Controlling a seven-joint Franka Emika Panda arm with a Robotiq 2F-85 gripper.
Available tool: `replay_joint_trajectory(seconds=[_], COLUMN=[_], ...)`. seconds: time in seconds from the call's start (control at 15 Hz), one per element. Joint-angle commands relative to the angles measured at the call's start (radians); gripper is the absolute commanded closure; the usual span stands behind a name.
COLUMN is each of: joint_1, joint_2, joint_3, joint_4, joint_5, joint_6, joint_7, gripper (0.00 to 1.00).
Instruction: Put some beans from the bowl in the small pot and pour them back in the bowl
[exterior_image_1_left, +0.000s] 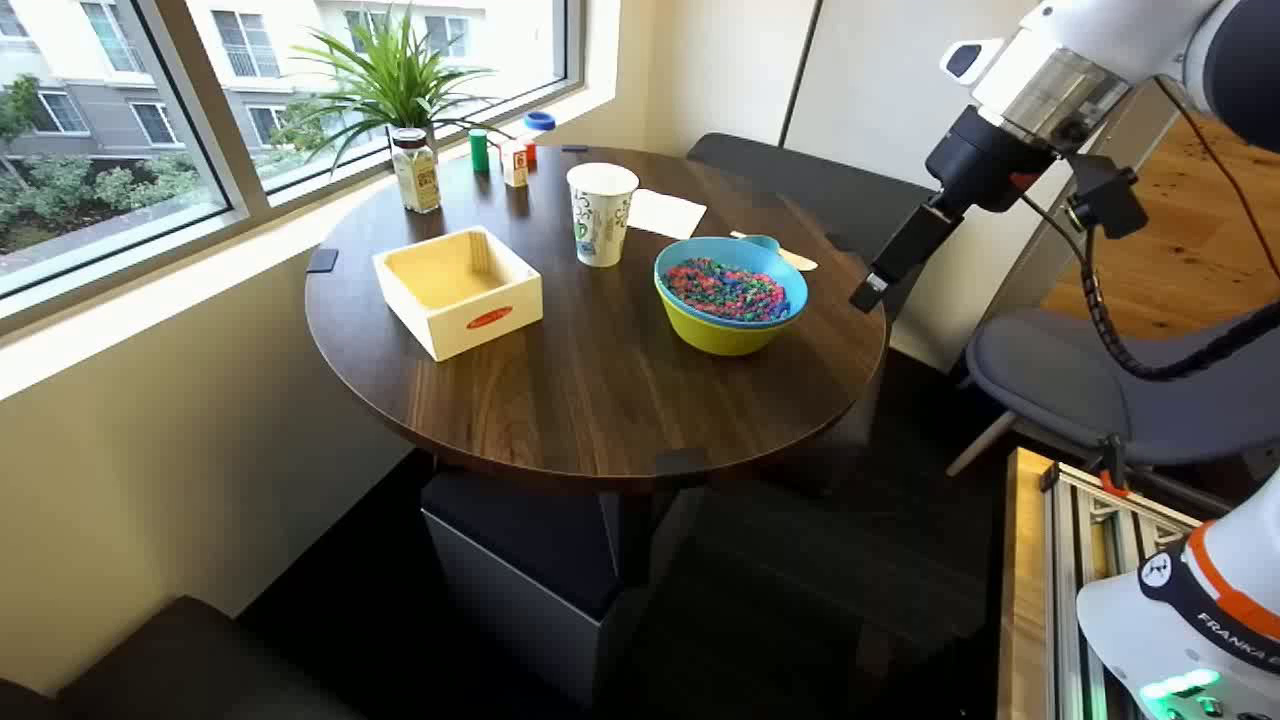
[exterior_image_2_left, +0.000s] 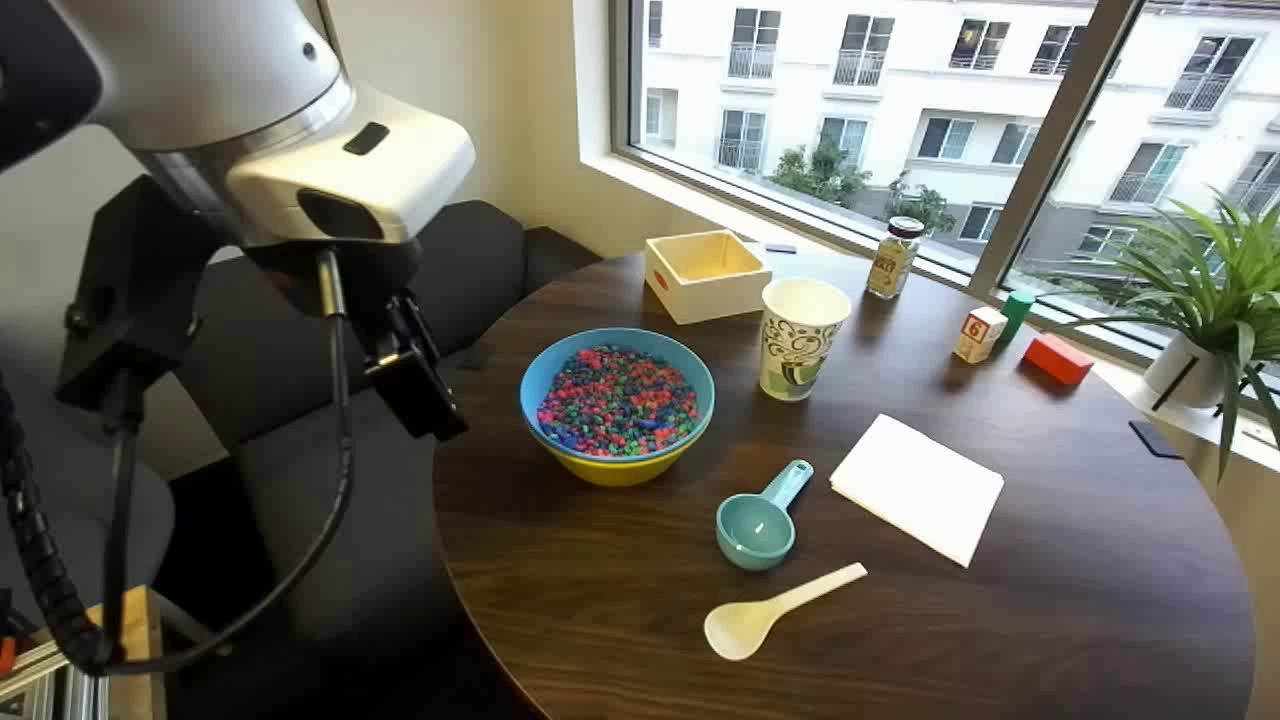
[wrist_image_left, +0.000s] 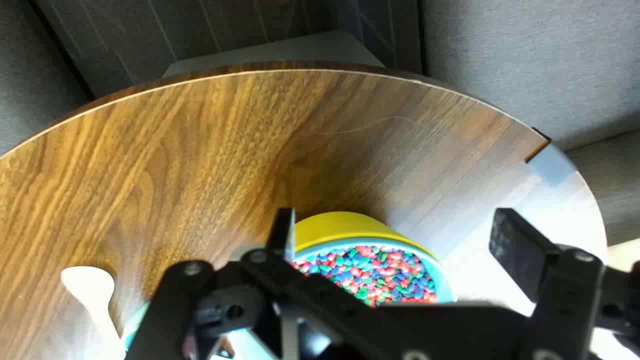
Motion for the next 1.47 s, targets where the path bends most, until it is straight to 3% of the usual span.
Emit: replay_joint_trajectory(seconds=[0.0,0.27,0.47,0.73,1.0,1.4], joint_1=[-0.003,-0.003,-0.053,-0.068,-0.037,-0.043], joint_2=[0.0,0.0,0.041,0.121,0.215,0.34], joint_3=[0.002,0.002,0.018,-0.001,-0.025,-0.009], joint_4=[0.002,0.002,0.016,0.054,0.095,0.147], joint_5=[0.001,0.001,-0.078,-0.124,-0.088,-0.086], joint_6=[-0.004,-0.004,0.096,0.209,0.256,0.352], joint_7=[-0.001,-0.001,0.004,-0.028,-0.07,-0.033], gripper=[0.0,0.0,0.0,0.0,0.0,0.0])
